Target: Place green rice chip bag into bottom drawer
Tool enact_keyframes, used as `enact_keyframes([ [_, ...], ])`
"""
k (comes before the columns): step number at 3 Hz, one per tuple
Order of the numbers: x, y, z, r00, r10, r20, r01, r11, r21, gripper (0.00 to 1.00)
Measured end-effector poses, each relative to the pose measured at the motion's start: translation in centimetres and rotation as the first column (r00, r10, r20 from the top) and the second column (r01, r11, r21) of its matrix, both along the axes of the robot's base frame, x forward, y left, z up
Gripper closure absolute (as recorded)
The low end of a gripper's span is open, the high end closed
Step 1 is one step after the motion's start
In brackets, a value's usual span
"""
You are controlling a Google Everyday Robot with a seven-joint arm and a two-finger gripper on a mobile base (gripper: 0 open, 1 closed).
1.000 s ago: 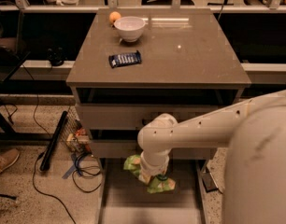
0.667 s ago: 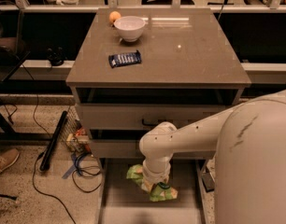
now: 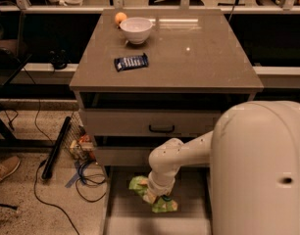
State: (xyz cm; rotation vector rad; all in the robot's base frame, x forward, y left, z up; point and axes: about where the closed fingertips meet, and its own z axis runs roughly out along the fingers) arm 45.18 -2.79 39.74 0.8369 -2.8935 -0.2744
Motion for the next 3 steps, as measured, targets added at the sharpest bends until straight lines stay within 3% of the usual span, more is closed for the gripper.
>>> enact_keyframes([
  [1,1.6,1.4,-6.0,0.9996,-0.03,0.0,0.03,0.996,0.082,1.0],
  [2,3.0,1.9,-11.7,0.9916,-0.129,-0.009,0.128,0.978,0.164,0.82],
  [3,3.4,1.8,-16.2,0.9736,-0.228,-0.014,0.225,0.949,0.22,0.59],
])
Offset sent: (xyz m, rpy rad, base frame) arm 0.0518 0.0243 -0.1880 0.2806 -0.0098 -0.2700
